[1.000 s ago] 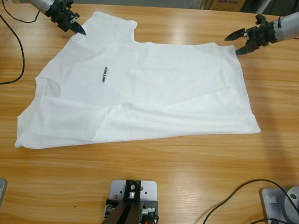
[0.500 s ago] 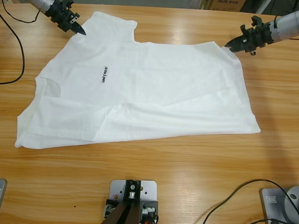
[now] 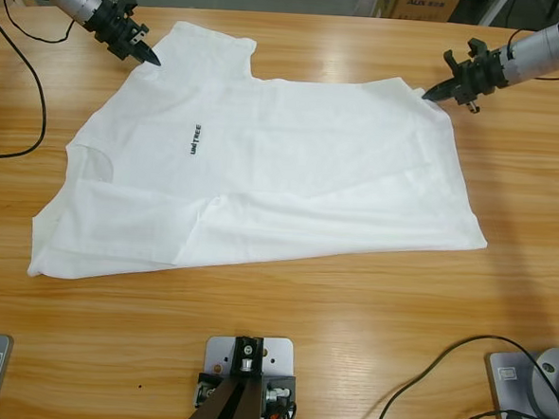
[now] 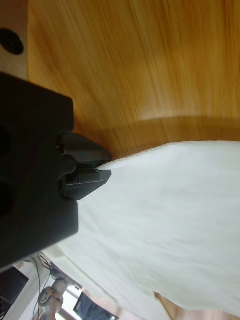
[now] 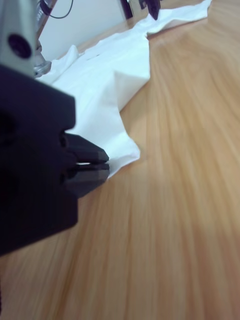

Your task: Fold clothes

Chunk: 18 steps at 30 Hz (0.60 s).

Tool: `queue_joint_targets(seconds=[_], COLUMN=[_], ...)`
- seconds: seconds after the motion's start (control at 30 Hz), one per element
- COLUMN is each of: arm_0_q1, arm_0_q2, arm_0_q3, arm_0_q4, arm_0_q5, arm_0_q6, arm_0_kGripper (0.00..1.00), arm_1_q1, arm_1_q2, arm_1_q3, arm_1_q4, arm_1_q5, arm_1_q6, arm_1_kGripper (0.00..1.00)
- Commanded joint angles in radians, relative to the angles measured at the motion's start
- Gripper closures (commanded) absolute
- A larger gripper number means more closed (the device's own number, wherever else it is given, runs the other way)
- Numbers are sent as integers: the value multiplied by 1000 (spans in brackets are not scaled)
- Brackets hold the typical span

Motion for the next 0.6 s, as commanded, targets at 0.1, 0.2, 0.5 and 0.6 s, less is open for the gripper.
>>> queue_joint_targets(seconds=[0.1,0.2,0.5,0.6], arm_0_q1=[6,6,6,6], arm_0_q2=[-9,-37,-105,-119], arm_0_q3=[-576,-576,-576,-576], arm_0_q4=[47,64,126,150], arm_0_q5=[0,0,-1,-1], arm_0_q6=[-1,-1,5,10], arm_0_kGripper=[1000,1000,1000,1000], arm_1_q1=[2,-2,-33,-34], arm_1_q2=[-43,-73,-139,-149], arm_1_q3=[-65,-63,-38,-32], arm_1_q4=[69,93,141,150], arm_1_q5=[-23,-26,-36,-36], arm_1_q6=[4,-9,-50,-57], arm_1_kGripper=[1000,1000,1000,1000])
